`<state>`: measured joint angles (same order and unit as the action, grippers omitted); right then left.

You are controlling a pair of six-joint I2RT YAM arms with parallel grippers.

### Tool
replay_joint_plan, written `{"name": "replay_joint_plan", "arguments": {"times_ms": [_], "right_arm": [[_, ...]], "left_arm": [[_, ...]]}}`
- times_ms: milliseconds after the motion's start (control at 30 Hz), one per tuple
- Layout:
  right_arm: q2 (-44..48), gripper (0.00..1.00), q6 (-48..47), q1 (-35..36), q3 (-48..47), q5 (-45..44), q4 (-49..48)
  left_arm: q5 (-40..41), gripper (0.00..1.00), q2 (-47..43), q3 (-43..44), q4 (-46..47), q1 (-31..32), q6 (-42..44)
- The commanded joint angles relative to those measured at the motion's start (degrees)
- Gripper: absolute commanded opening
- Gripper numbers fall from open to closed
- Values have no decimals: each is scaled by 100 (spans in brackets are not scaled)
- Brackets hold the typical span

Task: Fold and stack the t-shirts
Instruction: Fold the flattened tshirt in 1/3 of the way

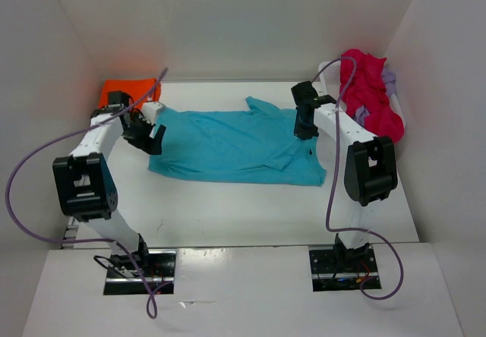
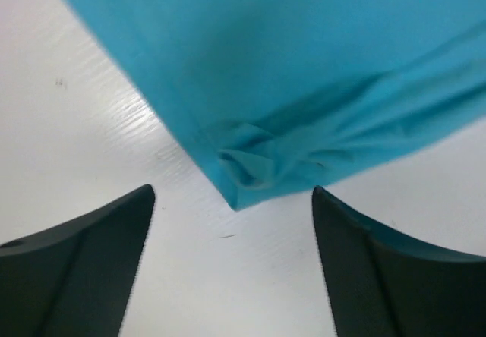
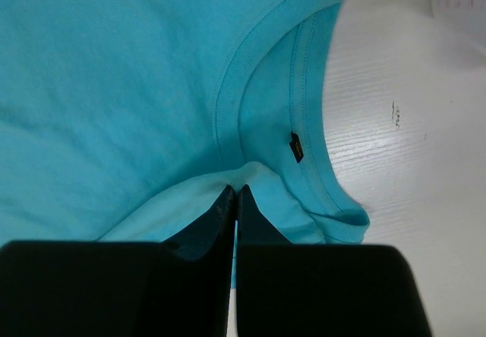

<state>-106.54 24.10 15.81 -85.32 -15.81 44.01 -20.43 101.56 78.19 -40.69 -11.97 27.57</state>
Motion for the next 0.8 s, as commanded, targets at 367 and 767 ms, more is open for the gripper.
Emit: {"name": "replay_joint_plan", "arguments": {"times_ms": [367,767], "right_arm": [[151,0,-28,-17,156,61,-217],[204,0,-28,-17,261,8,-217]], "left_arm": [[1137,77,-155,-393,535,634,1690],[540,54,75,-217,26,634,1400]]}}
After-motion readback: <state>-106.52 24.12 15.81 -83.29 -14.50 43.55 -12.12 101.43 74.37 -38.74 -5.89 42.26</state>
